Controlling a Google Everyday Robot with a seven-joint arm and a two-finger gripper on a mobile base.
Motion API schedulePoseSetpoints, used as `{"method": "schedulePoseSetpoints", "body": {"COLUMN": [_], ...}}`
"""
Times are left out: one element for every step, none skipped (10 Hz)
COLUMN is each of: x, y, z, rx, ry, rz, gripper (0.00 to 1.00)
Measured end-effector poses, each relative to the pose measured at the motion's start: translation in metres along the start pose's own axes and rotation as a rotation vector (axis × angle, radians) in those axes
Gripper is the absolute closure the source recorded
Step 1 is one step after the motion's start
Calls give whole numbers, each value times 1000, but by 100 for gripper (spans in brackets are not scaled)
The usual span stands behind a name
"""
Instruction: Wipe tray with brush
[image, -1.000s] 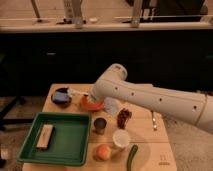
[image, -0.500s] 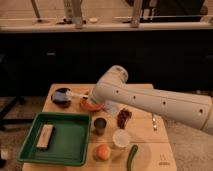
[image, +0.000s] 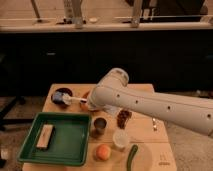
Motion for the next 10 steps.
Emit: {"method": "schedulePoseSetpoints", "body": {"x": [2,5,8,11,18,22,26,32,38,44], "y": [4,8,11,14,18,22,25,29,32,36], "z": [-2,-3,-4,-4,-7,-8,-9,-10,-11,-12], "rx": [-4,-9,-13,-17,-21,-26,-29,-33,-35,-40], "ry": [-2,-3,-2,-2,2,4,7,11,15,20], "rz": [-7,-10,-12,-13,-15,-17,-16,-15,-12,-9], "gripper": [100,100,100,100,100,100,100,100,100,100]}}
